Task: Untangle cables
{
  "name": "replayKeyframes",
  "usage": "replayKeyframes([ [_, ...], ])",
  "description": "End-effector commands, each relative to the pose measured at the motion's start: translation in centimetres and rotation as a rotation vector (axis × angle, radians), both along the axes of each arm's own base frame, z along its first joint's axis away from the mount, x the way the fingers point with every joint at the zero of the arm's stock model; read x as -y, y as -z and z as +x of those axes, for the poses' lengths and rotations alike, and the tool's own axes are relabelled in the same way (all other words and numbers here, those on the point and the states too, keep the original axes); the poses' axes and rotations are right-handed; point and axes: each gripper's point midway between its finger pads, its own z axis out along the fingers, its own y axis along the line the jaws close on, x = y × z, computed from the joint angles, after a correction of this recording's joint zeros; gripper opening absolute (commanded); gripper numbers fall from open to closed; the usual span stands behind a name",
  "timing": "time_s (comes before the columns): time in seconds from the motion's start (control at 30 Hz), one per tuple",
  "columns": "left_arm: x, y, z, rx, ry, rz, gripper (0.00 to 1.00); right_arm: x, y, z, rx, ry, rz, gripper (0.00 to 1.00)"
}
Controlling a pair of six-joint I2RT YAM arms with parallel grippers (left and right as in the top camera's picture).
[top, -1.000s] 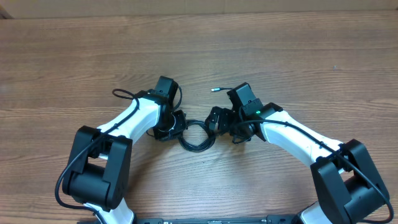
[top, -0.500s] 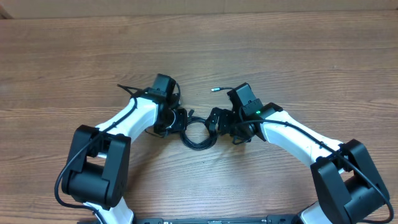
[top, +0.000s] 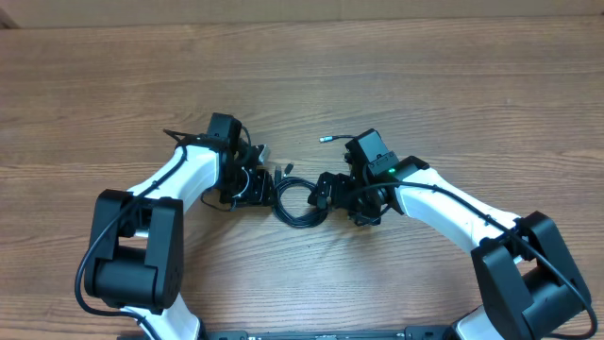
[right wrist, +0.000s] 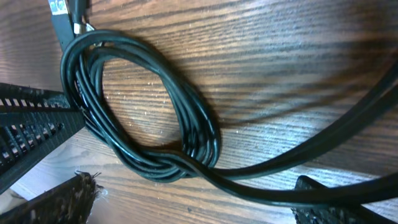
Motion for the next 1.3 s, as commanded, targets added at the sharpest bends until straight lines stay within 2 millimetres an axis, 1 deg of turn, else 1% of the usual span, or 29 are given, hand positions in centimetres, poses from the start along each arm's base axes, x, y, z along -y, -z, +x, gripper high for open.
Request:
replayKeyframes([
  [0.0, -0.3, 1.5, -1.0, -0.037, -0.034, 0.038, 0.40, 0.1, 0.6, 0.0, 0.008, 0.000, -0.016, 1.00],
  [0.07, -1.7, 2.5, -1.1, -0.047, -0.091, 0.132, 0.38, 0.2, 0.6, 0.0, 0.008, 0.000, -0.017, 1.00],
  [0.13, -2.8, 2.9, -0.9, -0.054, -0.154, 0.200, 0.38, 0.2, 0.6, -0.1, 0.005, 0.000, -0.019, 1.00],
  [0.2, -3.3, 3.0, -0.8, -0.055, -0.184, 0.228, 0.37, 0.3, 0.7, -0.2, 0.002, 0.001, -0.025, 1.00],
  [0.3, -4.3, 3.2, -0.9, -0.052, -0.196, 0.288, 0.33, 0.5, 0.8, -0.3, -0.006, 0.002, -0.032, 1.00],
  [0.5, -5.4, 3.4, -0.9, -0.057, -0.246, 0.352, 0.33, 0.4, 0.8, -0.4, -0.006, -0.001, -0.032, 1.00],
  [0.53, -5.4, 3.4, -0.9, -0.057, -0.247, 0.353, 0.32, 0.2, 0.8, -0.5, -0.005, -0.007, -0.032, 0.97],
  [0.57, -5.4, 3.4, -0.9, -0.057, -0.247, 0.353, 0.32, 0.0, 0.8, -0.6, -0.002, -0.015, -0.031, 0.88],
  [0.6, -5.5, 3.4, -0.9, -0.055, -0.247, 0.358, 0.32, -0.2, 0.8, -0.7, 0.000, -0.019, -0.029, 0.73],
  [0.63, -5.6, 3.4, -0.9, -0.053, -0.248, 0.365, 0.30, -0.3, 0.7, -0.7, 0.005, -0.024, -0.027, 0.57],
  [0.67, -5.8, 3.5, -0.8, -0.050, -0.249, 0.375, 0.28, -0.6, 0.7, -0.7, 0.012, -0.030, -0.023, 0.38],
  [0.7, -5.8, 3.5, -0.8, -0.049, -0.249, 0.377, 0.25, -0.7, 0.6, -0.7, 0.015, -0.032, -0.021, 0.23],
  [0.73, -5.8, 3.5, -0.8, -0.049, -0.249, 0.376, 0.20, -0.7, 0.6, -0.7, 0.016, -0.033, -0.021, 0.17],
  [0.77, -5.8, 3.6, -0.8, -0.051, -0.249, 0.377, 0.09, -0.7, 0.6, -0.7, 0.016, -0.033, -0.021, 0.05],
  [0.8, -5.8, 3.7, -0.9, -0.056, -0.247, 0.379, 0.04, -0.7, 0.6, -0.7, 0.017, -0.033, -0.020, 0.04],
  [0.83, -5.8, 3.9, -1.0, -0.064, -0.246, 0.382, 0.04, -0.8, 0.6, -0.6, 0.019, -0.032, -0.018, 0.04],
  [0.87, -5.8, 4.1, -1.1, -0.069, -0.245, 0.383, 0.04, -0.8, 0.6, -0.5, 0.022, -0.032, -0.017, 0.11],
  [0.9, -5.8, 4.2, -1.2, -0.074, -0.244, 0.384, 0.04, -0.8, 0.6, -0.5, 0.024, -0.032, -0.016, 0.23],
  [0.93, -5.7, 4.4, -1.2, -0.075, -0.239, 0.383, 0.04, -0.8, 0.6, -0.5, 0.025, -0.032, -0.015, 0.29],
  [0.97, -5.5, 4.4, -1.2, -0.072, -0.235, 0.377, 0.04, -0.9, 0.5, -0.4, 0.027, -0.032, -0.014, 0.29],
  [1.0, -5.0, 4.3, -1.1, -0.062, -0.212, 0.362, 0.04, -1.1, 0.4, -0.1, 0.042, -0.032, -0.005, 0.37],
  [1.03, -4.5, 4.3, -1.0, -0.053, -0.190, 0.348, 0.04, -1.2, 0.3, 0.1, 0.053, -0.032, 0.003, 0.36],
  [1.07, -3.7, 4.3, -1.0, -0.042, -0.158, 0.321, 0.04, -1.6, 0.1, -0.1, 0.042, -0.042, 0.028, 0.27],
  [1.1, -3.0, 4.2, -1.0, -0.034, -0.133, 0.302, 0.04, -2.5, -0.7, 0.0, 0.046, -0.067, 0.086, 0.27],
  [1.13, -2.5, 4.2, -1.0, -0.026, -0.113, 0.290, 0.04, -3.3, -1.4, 0.0, 0.055, -0.106, 0.147, 0.30],
  [1.17, -1.7, 4.2, -1.1, -0.009, -0.070, 0.291, 0.04, -5.1, -3.1, -0.3, 0.090, -0.202, 0.272, 0.34],
  [1.2, -1.2, 4.2, -1.2, 0.004, -0.036, 0.288, 0.04, -6.2, -4.2, -0.4, 0.120, -0.258, 0.349, 0.39],
  [1.23, -0.7, 4.2, -1.3, 0.016, -0.001, 0.286, 0.04, -6.7, -4.7, -0.3, 0.142, -0.278, 0.378, 0.42],
  [1.27, -0.2, 4.1, -1.4, 0.031, 0.040, 0.284, 0.05, -7.0, -4.8, -0.2, 0.159, -0.284, 0.377, 0.47],
])
